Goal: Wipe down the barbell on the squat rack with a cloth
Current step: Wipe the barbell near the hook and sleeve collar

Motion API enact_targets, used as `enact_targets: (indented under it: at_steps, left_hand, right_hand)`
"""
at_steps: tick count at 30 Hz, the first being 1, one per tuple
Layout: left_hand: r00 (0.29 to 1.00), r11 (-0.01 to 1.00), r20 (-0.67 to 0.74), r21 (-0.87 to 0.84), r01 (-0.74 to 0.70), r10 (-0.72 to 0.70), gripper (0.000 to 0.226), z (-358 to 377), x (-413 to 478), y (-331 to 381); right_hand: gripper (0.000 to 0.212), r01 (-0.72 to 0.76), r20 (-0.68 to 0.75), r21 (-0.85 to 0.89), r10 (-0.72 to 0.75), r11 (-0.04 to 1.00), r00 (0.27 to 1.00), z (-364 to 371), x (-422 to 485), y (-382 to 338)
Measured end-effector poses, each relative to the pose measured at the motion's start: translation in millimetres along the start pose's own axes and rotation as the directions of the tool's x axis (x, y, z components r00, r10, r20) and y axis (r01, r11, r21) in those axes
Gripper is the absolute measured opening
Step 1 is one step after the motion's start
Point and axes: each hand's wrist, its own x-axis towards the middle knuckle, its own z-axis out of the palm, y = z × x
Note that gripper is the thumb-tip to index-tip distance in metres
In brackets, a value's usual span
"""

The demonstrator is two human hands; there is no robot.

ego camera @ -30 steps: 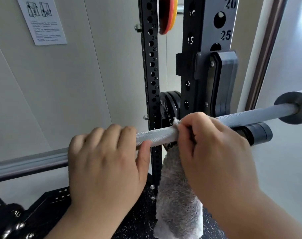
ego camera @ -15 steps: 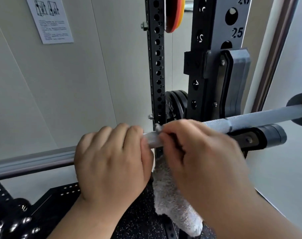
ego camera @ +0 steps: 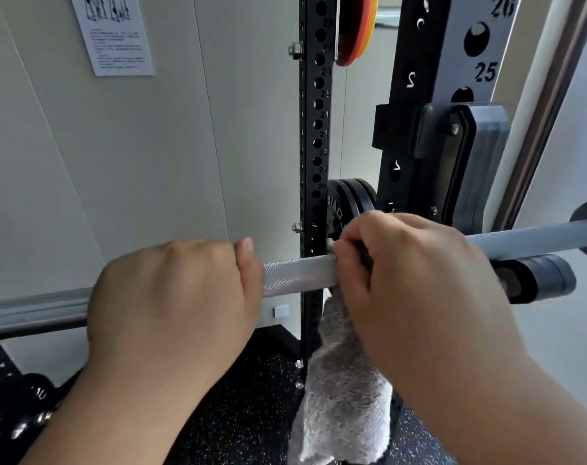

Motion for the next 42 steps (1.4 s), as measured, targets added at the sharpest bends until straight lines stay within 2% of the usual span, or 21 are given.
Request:
enact_targets:
  at_steps: [2, 4, 7, 9, 12, 14, 15, 19, 21, 25, 27, 30, 33, 36, 38, 40, 42]
  left_hand:
    - [1.000, 0.999, -0.007, 0.015, 0.028, -0.028, 0.050, 1, -2, 1]
    - [0.997, 0.999, -0.073, 0.005, 0.035, -0.034, 0.048, 2, -6, 1]
    - [0.970, 0.999, -0.243, -0.029, -0.018, 0.011, 0.044, 9, -16, -1]
    - [0.948, 0.997, -0.313, -0.029, -0.064, 0.052, 0.045, 16, -20, -5]
    - [0.938, 0.997, -0.341, -0.019, -0.069, 0.058, 0.044, 20, -23, -6]
    - [0.937, 0.997, -0.342, -0.022, -0.080, 0.068, 0.043, 20, -24, -6]
    - [0.938, 0.996, -0.339, -0.023, -0.086, 0.073, 0.043, 21, -24, -7]
    - [0.942, 0.997, -0.330, -0.026, -0.079, 0.066, 0.046, 22, -24, -6]
    - [0.938, 0.998, -0.341, -0.017, -0.068, 0.058, 0.045, 22, -25, -5]
    - [0.946, 0.998, -0.319, -0.011, -0.064, 0.057, 0.042, 19, -25, -5]
    - [0.961, 0.997, -0.271, -0.040, -0.063, 0.049, 0.043, 16, -25, -5]
    - [0.982, 0.998, -0.189, -0.054, -0.030, 0.019, 0.047, 8, -23, 0]
    - [0.996, 1.000, -0.089, -0.024, 0.011, -0.013, 0.046, 4, -20, 14]
    - [0.998, 0.999, -0.060, -0.029, -0.028, 0.026, 0.043, 3, -23, 24]
    - [0.995, 0.997, -0.075, -0.038, -0.061, 0.059, 0.045, 4, -27, 25]
    - [0.992, 0.997, -0.104, -0.019, -0.072, 0.069, 0.043, 4, -27, 28]
    - [0.994, 0.998, -0.091, 0.009, -0.060, 0.060, 0.038, 5, -23, 38]
  right_hand:
    - [0.023, 0.091, 0.025, 0.065, -0.093, 0.994, 0.995, 13, -7, -26]
    - [0.023, 0.130, 0.055, 0.106, -0.137, 0.986, 0.989, 15, -12, -34]
    - [0.014, 0.034, 0.019, 0.024, -0.034, 0.999, 0.999, 3, -5, -7]
    - [0.020, -0.052, -0.037, 0.031, 0.053, 0.998, 0.998, -1, -3, 4]
    - [0.016, 0.062, -0.040, 0.037, -0.061, 0.997, 0.997, 11, -13, -18]
    - [0.012, 0.147, -0.022, 0.043, -0.146, 0.988, 0.989, 16, -22, -27]
    - [0.012, 0.141, -0.009, 0.041, -0.141, 0.989, 0.990, 14, -20, -20]
    - [0.017, -0.048, -0.056, 0.031, 0.050, 0.998, 0.997, -5, -3, 16]
    - [0.012, 0.008, -0.037, 0.012, -0.007, 1.000, 0.999, 2, -5, 0]
    - [0.012, 0.150, 0.033, 0.098, -0.154, 0.984, 0.987, 19, -23, -33]
    - [0.009, 0.114, 0.003, 0.028, -0.114, 0.993, 0.993, 11, -18, -9]
    - [0.019, -0.051, -0.088, -0.085, 0.043, 0.995, 0.995, -7, -10, 24]
    - [0.018, 0.003, -0.050, -0.142, -0.010, 0.990, 0.999, 4, -19, 6]
    - [0.015, 0.112, -0.064, -0.162, -0.124, 0.980, 0.990, 9, -30, 1]
    - [0.019, 0.038, -0.130, -0.222, -0.069, 0.974, 0.989, -2, -22, 26]
    - [0.025, -0.052, -0.220, -0.213, 0.003, 0.976, 0.975, -12, -12, 45]
    - [0.024, -0.027, -0.200, -0.208, -0.016, 0.978, 0.980, -5, -16, 40]
